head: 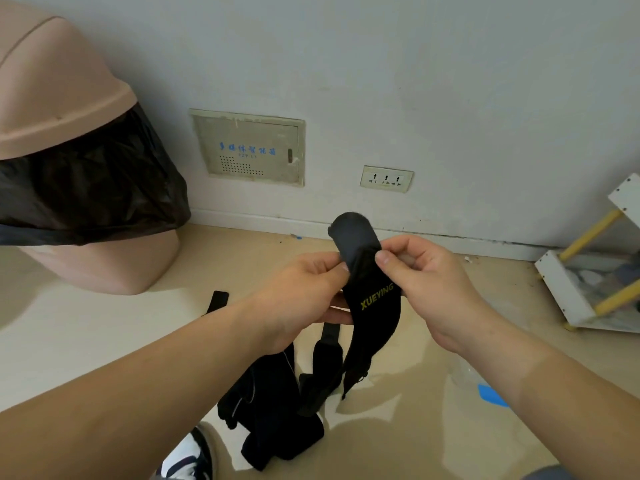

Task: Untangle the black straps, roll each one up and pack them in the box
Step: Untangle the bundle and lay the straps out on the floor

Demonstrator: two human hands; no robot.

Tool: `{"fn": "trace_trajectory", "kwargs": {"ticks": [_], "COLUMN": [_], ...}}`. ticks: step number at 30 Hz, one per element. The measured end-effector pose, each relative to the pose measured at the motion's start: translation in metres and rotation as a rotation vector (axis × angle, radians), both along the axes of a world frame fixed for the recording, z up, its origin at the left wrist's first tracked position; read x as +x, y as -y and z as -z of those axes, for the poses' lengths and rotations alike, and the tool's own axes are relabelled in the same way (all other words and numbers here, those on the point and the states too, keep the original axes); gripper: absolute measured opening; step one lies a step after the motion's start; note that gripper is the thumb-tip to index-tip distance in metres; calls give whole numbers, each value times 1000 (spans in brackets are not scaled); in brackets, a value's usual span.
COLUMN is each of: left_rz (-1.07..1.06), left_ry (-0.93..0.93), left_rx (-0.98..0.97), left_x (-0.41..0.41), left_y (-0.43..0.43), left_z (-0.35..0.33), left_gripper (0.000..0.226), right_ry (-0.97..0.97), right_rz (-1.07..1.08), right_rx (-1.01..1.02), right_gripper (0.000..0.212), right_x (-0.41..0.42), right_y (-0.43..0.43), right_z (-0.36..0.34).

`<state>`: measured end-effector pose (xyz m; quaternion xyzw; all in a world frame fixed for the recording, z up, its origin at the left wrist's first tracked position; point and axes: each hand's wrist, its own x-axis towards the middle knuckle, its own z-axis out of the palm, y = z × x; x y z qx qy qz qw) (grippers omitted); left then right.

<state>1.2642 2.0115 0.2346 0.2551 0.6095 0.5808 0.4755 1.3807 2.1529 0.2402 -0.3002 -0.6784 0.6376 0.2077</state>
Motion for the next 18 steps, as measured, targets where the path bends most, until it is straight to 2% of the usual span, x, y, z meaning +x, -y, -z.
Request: {"fn": "trace_trajectory", "kwargs": {"ticks": [10, 15, 18], "left_rz": [-31, -78, -114], "left_ry": [-4, -16, -84], "left_rx": [-28, -38, -42], "left_x": [6, 7, 8], "left_y": [-2, -1, -1], "left_z": [0, -1, 0], "left_gripper": [33, 34, 36], "right_ry": [25, 53, 42], "right_rz": [47, 0, -48], "right_rx": [29, 67, 81], "right_gripper": [9, 25, 46], "right_x": [0, 0, 1], "right_y": [0, 4, 10], "right_z": [7, 9, 9]}}
